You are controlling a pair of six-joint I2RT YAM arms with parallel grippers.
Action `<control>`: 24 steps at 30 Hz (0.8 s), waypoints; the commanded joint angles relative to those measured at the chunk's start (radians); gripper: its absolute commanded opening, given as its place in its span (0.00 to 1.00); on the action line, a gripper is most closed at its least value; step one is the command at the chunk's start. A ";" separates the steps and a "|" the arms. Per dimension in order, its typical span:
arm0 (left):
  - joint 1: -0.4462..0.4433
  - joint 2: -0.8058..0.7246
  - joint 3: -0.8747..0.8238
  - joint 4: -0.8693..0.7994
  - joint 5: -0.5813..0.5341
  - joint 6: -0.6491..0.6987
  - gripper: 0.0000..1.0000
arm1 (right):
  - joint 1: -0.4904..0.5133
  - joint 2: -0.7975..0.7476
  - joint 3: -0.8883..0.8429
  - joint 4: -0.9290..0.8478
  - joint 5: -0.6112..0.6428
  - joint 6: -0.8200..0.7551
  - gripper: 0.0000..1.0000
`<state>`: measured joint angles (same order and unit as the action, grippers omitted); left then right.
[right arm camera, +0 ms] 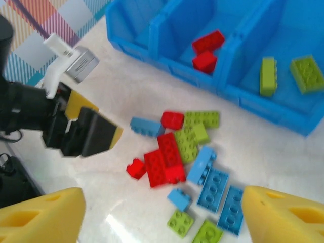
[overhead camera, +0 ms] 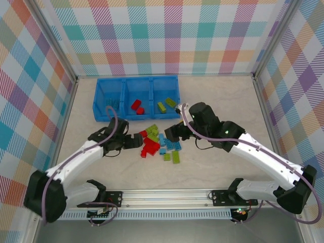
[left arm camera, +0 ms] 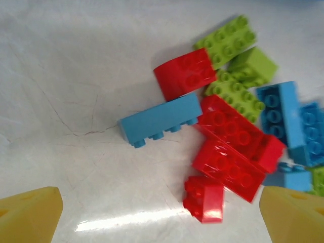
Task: Sort the legos into containers by color
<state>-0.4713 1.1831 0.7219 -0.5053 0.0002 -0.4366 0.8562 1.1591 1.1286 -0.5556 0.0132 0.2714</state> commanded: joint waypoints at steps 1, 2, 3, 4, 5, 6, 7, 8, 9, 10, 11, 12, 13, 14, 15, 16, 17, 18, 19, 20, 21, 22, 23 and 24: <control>-0.027 0.093 0.038 0.085 -0.091 -0.104 1.00 | -0.005 -0.001 -0.030 -0.036 -0.067 0.058 0.91; -0.029 0.121 0.042 0.092 -0.099 -0.107 1.00 | -0.005 0.000 -0.032 -0.038 -0.077 0.056 0.92; -0.029 0.151 0.048 0.103 -0.098 -0.106 1.00 | -0.005 0.003 -0.031 -0.041 -0.085 0.052 0.98; -0.029 0.175 0.053 0.109 -0.094 -0.105 1.00 | -0.005 0.007 -0.030 -0.045 -0.085 0.048 1.00; -0.029 0.199 0.059 0.119 -0.081 -0.105 1.00 | -0.005 0.012 -0.028 -0.050 -0.084 0.043 1.00; -0.030 0.220 0.063 0.131 -0.071 -0.107 1.00 | -0.005 0.017 -0.026 -0.053 -0.083 0.038 1.00; -0.030 0.236 0.067 0.138 -0.071 -0.112 1.00 | -0.005 0.022 -0.022 -0.054 -0.083 0.035 1.00; -0.030 0.248 0.071 0.142 -0.080 -0.115 1.00 | -0.005 0.026 -0.021 -0.053 -0.086 0.032 1.00; -0.030 0.259 0.073 0.145 -0.096 -0.120 1.00 | -0.005 0.029 -0.018 -0.053 -0.091 0.030 1.00; -0.030 0.267 0.076 0.145 -0.119 -0.122 0.99 | -0.005 0.031 -0.019 -0.049 -0.093 0.028 1.00; -0.030 0.274 0.080 0.146 -0.136 -0.122 0.98 | -0.005 0.033 -0.020 -0.046 -0.094 0.026 1.00; -0.030 0.280 0.083 0.151 -0.151 -0.122 0.97 | -0.005 0.034 -0.019 -0.043 -0.096 0.025 1.00; -0.030 0.289 0.088 0.155 -0.159 -0.121 0.97 | -0.005 0.036 -0.018 -0.043 -0.097 0.023 1.00; -0.030 0.296 0.094 0.155 -0.164 -0.121 0.96 | -0.005 0.036 -0.018 -0.043 -0.098 0.022 1.00; -0.030 0.309 0.100 0.157 -0.168 -0.117 0.96 | -0.005 0.037 -0.016 -0.041 -0.099 0.021 1.00; -0.030 0.320 0.106 0.157 -0.170 -0.115 0.96 | -0.005 0.036 -0.016 -0.041 -0.099 0.020 1.00; -0.030 0.329 0.111 0.157 -0.171 -0.115 0.95 | -0.005 0.036 -0.016 -0.041 -0.098 0.019 1.00; -0.030 0.342 0.116 0.156 -0.166 -0.114 0.93 | -0.005 0.036 -0.016 -0.042 -0.096 0.017 1.00; -0.030 0.351 0.119 0.154 -0.159 -0.116 0.92 | -0.005 0.036 -0.016 -0.043 -0.095 0.017 1.00; -0.030 0.359 0.119 0.155 -0.151 -0.118 0.92 | -0.006 0.036 -0.016 -0.044 -0.093 0.020 1.00; -0.030 0.365 0.115 0.161 -0.142 -0.120 0.91 | -0.005 0.036 -0.019 -0.041 -0.093 0.022 1.00; -0.030 0.366 0.107 0.169 -0.131 -0.122 0.91 | -0.005 0.036 -0.019 -0.040 -0.096 0.024 1.00; -0.030 0.366 0.102 0.176 -0.122 -0.126 0.91 | -0.005 0.037 -0.021 -0.038 -0.097 0.026 1.00; -0.030 0.366 0.095 0.178 -0.113 -0.126 0.91 | -0.005 0.039 -0.021 -0.037 -0.098 0.027 1.00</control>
<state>-0.4904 1.5410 0.8223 -0.3496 -0.1318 -0.5434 0.8562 1.1946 1.0946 -0.5964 -0.0654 0.2996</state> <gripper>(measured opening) 0.913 0.996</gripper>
